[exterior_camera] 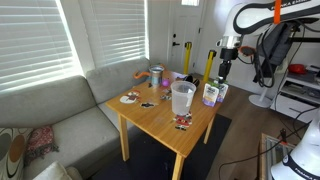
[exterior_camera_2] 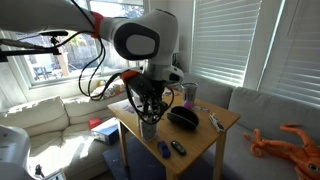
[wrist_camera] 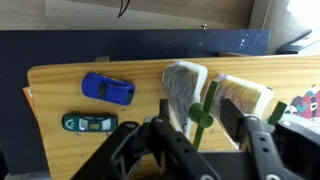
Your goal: Remove the plastic bottles from the bucket
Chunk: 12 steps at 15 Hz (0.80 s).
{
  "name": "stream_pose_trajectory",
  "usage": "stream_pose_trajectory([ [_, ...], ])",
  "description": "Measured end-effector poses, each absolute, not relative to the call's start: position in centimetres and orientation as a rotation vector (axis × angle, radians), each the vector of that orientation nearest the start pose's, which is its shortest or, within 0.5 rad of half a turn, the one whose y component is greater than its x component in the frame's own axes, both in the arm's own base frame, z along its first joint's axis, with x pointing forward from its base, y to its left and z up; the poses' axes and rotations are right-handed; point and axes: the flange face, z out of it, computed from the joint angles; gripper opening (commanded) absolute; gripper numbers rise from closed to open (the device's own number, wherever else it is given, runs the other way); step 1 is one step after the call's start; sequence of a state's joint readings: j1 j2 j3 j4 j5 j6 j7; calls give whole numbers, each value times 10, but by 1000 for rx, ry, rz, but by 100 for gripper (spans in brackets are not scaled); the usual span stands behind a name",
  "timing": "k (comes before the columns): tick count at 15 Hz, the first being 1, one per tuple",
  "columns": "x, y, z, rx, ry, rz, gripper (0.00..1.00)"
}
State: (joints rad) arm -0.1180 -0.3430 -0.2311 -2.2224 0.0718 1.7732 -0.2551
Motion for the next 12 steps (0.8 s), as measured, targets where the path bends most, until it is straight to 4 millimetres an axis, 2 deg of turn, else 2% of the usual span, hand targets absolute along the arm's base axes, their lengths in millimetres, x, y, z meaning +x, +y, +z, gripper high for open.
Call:
stream_pose_trajectory([
  [1, 413, -152, 501, -2963, 142, 100, 95],
  [3, 413, -152, 503, -2964, 143, 96, 100],
  [8, 412, -157, 513, -2968, 155, 63, 100],
  [12, 408, -154, 542, -2980, 187, -28, 100],
])
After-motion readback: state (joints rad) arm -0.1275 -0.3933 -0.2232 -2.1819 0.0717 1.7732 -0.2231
